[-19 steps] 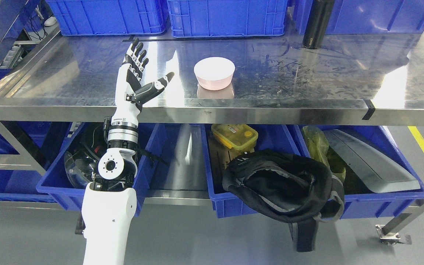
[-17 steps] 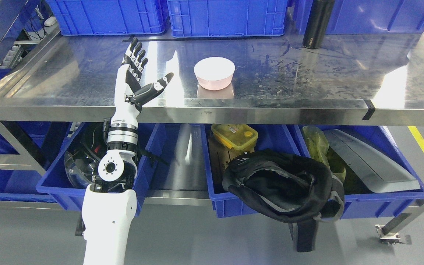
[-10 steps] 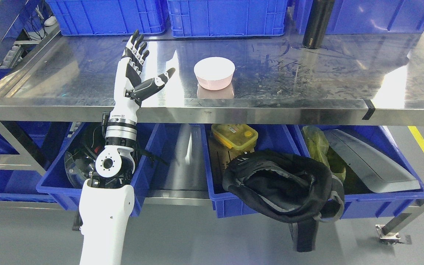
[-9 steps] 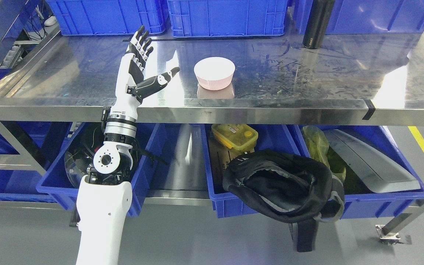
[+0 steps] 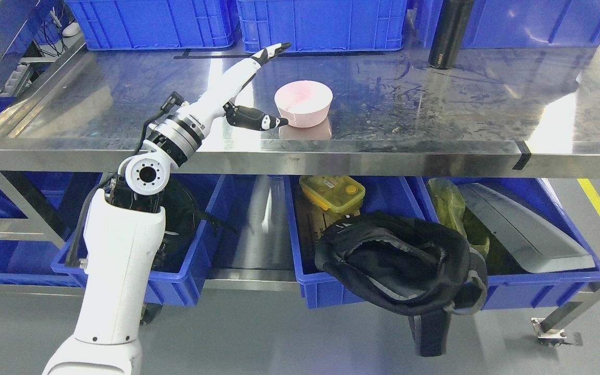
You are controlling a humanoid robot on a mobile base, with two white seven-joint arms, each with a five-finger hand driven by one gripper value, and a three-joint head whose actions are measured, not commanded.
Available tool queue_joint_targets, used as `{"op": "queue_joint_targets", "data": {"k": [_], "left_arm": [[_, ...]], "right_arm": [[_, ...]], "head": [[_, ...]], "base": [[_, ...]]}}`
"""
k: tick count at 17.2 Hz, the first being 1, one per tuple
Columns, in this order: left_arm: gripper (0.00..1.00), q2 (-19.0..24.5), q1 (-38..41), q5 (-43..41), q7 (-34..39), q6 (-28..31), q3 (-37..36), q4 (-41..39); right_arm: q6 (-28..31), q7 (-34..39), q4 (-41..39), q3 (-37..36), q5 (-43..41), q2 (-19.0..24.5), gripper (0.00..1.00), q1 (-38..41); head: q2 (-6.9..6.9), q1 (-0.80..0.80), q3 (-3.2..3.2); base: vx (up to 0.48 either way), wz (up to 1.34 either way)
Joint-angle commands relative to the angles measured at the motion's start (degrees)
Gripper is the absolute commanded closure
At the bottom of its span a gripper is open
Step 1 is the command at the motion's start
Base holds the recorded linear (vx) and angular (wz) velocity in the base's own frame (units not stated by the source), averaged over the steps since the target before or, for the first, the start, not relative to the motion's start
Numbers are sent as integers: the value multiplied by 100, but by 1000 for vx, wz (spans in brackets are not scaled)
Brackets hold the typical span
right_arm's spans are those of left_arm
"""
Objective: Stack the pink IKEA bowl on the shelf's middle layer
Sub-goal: 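Move the left hand to the pink bowl's rim and close fingers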
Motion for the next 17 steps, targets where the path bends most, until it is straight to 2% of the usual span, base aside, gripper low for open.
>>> {"op": "queue_joint_targets", "data": {"k": [1, 3, 10, 12, 17], "left_arm": [[0, 636, -655, -2257, -708, -10, -1046, 158], [0, 600, -629, -2374, -1009, -19, -1232, 167], [2, 57, -997, -2444, -940, -46, -1294, 921], [6, -277, -1120, -2453, -887, -19, -1285, 1212], [18, -524, -1375, -2751, -887, -19, -1294, 1844]], "right_arm": [[5, -23, -100, 0, 2, -100, 0, 132], [5, -23, -100, 0, 2, -100, 0, 132], [5, -23, -100, 0, 2, -100, 0, 132], [5, -23, -100, 0, 2, -100, 0, 132], [5, -23, -100, 0, 2, -100, 0, 132]], "head": [[0, 0, 0], [0, 0, 0], [0, 0, 0], [0, 0, 0], [0, 0, 0]], "base": [[0, 0], [0, 0], [0, 0], [0, 0], [0, 0]]}}
